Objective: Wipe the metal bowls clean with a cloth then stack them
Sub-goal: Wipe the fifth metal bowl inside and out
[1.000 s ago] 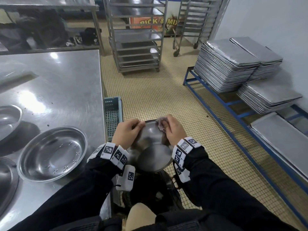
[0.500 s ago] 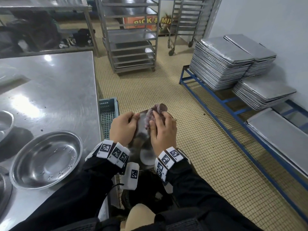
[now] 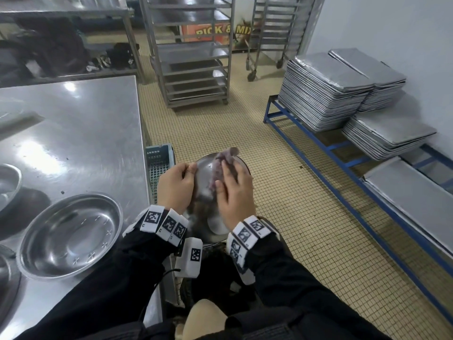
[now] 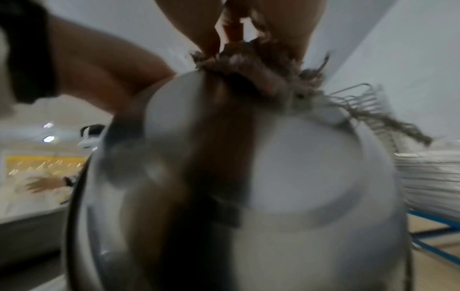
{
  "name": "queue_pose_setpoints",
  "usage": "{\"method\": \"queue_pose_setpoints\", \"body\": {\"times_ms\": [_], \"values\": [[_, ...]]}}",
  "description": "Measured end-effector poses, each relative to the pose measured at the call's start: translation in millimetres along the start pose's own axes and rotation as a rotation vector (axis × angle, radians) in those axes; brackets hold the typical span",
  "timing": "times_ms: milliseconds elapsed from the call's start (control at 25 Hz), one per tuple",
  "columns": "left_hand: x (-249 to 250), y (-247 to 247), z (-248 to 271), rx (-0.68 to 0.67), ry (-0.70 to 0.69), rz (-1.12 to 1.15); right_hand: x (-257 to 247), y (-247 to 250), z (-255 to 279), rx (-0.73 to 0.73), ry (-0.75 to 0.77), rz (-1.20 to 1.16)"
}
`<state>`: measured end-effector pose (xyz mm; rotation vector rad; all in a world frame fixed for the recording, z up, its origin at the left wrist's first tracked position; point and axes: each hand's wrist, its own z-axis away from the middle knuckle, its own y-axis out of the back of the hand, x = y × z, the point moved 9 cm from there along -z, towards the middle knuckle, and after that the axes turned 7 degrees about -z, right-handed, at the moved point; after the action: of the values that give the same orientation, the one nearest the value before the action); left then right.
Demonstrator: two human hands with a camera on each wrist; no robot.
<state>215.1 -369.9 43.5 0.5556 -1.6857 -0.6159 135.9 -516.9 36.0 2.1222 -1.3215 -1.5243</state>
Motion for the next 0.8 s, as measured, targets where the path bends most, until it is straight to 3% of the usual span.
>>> {"method": "queue_pose_setpoints", "body": {"times_ms": [120,280,480,680,800], "values": [[9,2,3,0.01,-0.036,0.025,0,-5,-10,0.04,-0.094,0.068],[-5,8,4,0.039,-0.002,0.116,68,3,-15,0.041,-0.525,-0.355],[-39,4,4,0.014,0.103,0.211,110,6,21,0.047,-0.76,-0.566],[-49,-4,9,-0.067,0.128,0.248,102,20,6,0.041,-0.621,-0.471],[-32,-4,8,-0.091,-0.023,0.169,91,22,-11,-0.05,-0.507,-0.385]]}}
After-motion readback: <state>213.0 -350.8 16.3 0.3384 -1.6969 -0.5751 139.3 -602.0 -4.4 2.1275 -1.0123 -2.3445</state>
